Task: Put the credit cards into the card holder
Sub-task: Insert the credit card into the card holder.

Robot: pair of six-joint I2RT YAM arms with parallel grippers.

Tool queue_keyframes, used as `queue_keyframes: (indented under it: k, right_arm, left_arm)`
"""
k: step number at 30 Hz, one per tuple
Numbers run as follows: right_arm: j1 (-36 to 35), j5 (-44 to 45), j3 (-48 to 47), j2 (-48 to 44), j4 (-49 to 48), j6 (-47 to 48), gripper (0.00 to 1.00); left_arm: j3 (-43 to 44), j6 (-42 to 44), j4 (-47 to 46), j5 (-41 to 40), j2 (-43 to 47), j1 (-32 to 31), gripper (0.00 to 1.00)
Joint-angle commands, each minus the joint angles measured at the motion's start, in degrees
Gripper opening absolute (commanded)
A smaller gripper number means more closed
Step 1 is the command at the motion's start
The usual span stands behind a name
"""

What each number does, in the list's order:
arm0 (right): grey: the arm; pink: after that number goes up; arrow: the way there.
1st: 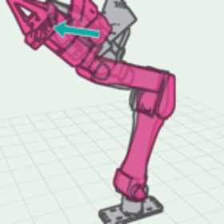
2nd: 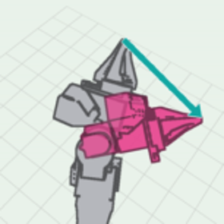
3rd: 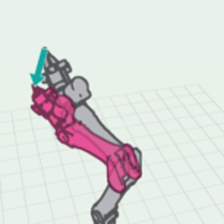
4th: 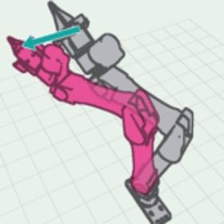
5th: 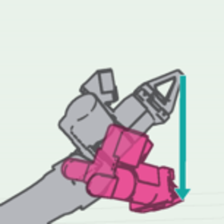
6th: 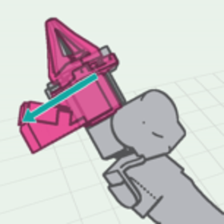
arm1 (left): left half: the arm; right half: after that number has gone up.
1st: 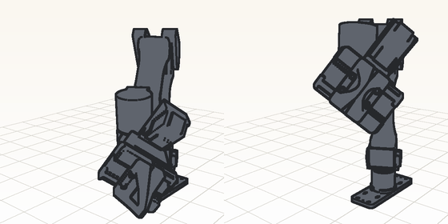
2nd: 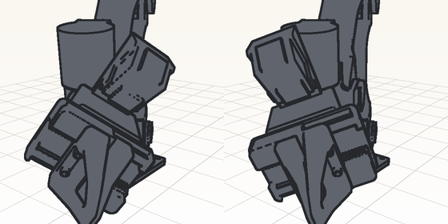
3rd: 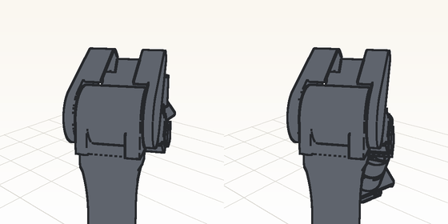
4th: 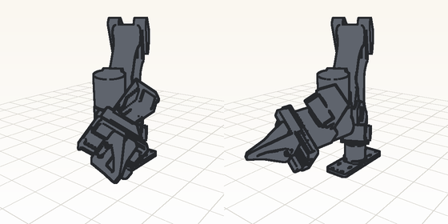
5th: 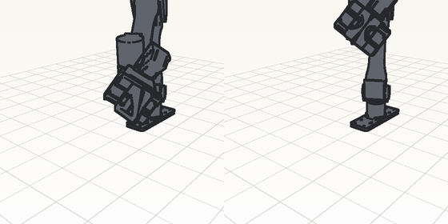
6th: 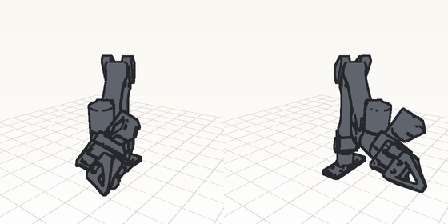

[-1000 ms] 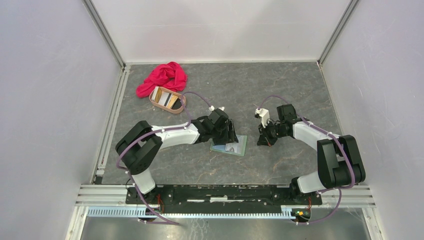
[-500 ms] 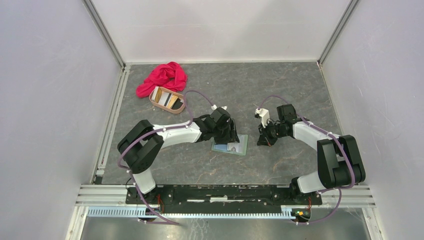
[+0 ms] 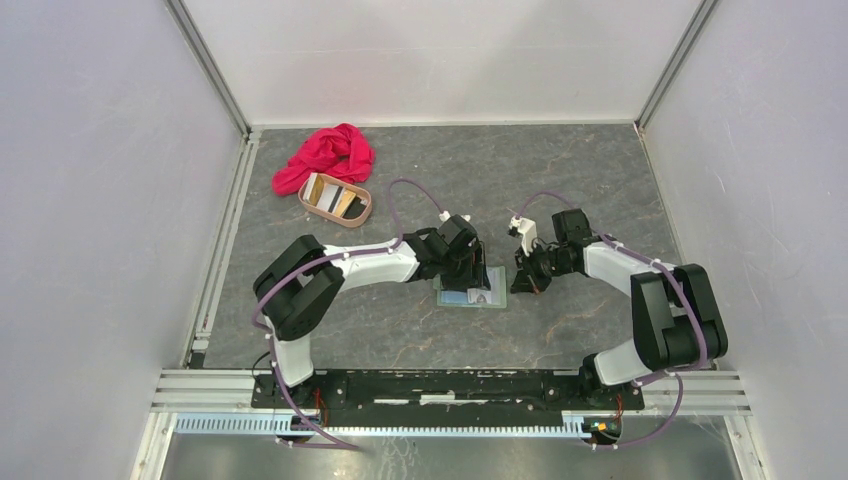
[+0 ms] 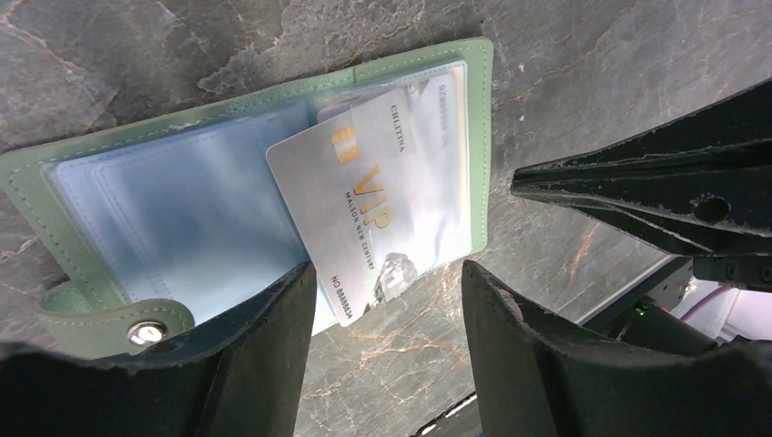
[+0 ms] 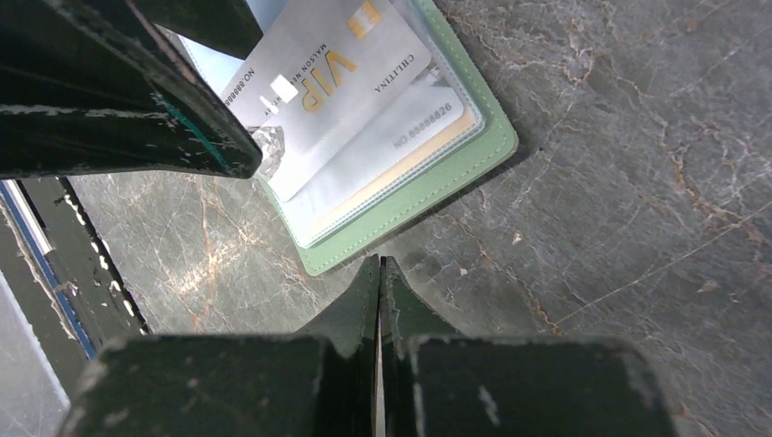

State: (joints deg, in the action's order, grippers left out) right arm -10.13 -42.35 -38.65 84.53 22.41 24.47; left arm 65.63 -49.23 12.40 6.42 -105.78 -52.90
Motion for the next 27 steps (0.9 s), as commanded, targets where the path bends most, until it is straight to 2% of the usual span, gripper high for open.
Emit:
queue_keyframes:
  k: [1, 23, 27]
  right_arm:
    - [-0.62, -1.69, -0.11, 2.00, -2.46, -2.09, 0.00]
    - [-1.91, -1.07, 0.25, 3.48, -4.10, -3.90, 0.00]
    - [-2.00, -1.25, 0.16, 3.49, -4.17, -3.99, 0.00]
  left_arm:
    - [2.55, 4.74, 2.46, -0.07, 0.01, -0.18, 0.66]
    - [6.90, 6.25, 3.83, 1.25, -4.48, -0.18, 0.67]
    - [5.74, 5.36, 1.04, 2.38, -4.24, -0.15, 0.68]
